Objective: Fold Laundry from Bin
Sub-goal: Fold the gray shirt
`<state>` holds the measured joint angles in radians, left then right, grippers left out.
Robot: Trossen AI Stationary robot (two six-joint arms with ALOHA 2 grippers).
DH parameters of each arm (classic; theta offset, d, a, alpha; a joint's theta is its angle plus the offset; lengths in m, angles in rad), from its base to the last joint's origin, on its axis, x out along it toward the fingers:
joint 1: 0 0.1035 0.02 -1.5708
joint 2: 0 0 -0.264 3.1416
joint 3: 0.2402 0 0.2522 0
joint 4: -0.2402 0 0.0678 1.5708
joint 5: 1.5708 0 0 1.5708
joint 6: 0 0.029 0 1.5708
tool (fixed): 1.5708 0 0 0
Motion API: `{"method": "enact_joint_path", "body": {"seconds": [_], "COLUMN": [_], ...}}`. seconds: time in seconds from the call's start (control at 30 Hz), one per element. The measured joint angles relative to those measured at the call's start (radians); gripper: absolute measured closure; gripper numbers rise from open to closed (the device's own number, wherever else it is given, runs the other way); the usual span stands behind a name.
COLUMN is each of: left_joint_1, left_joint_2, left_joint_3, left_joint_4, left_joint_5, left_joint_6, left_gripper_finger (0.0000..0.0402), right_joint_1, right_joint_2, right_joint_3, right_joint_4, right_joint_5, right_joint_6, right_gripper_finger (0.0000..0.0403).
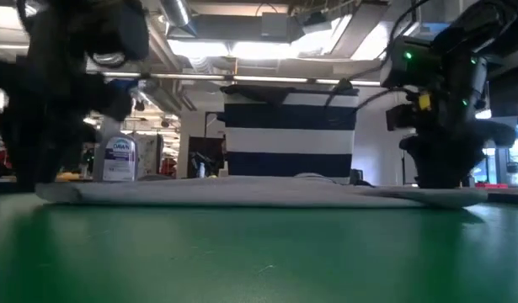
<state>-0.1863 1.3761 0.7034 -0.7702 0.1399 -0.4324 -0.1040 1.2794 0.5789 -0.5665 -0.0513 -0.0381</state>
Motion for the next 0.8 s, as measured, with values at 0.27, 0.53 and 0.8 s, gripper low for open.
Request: {"method": "enact_joint_path", "body": {"seconds": [0.27, 0.53, 0.8], "left_joint_1": [0.008, -0.018, -0.115], "left_joint_2": [-0.138, -0.122, -0.045], "left_joint_3": [0.155, -0.016, -0.146], "left_joint_4": [0.028, 0.184, 0.253], "left_joint_5": [-0.097, -0.119, -0.092], "left_joint_6": [0.023, -0.03, -0.049], "left_gripper_finger": [0.0291, 0.0292, 0.0292], "right_joint_1": [-0.001, 0.0, 0.0], "right_joint_2": [-0.015, 0.016, 0.017], "right_joint_3": [0.16, 0.065, -0.053], "right_joint_4": [0.023, 0.069, 0.073], "right_joint_5": [-0.045, -0.118, -0.117], "right_joint_6": [0.011, 0.102, 0.14], "right_gripper_finger": [0.0221, 0.0221, 0.0221]}}
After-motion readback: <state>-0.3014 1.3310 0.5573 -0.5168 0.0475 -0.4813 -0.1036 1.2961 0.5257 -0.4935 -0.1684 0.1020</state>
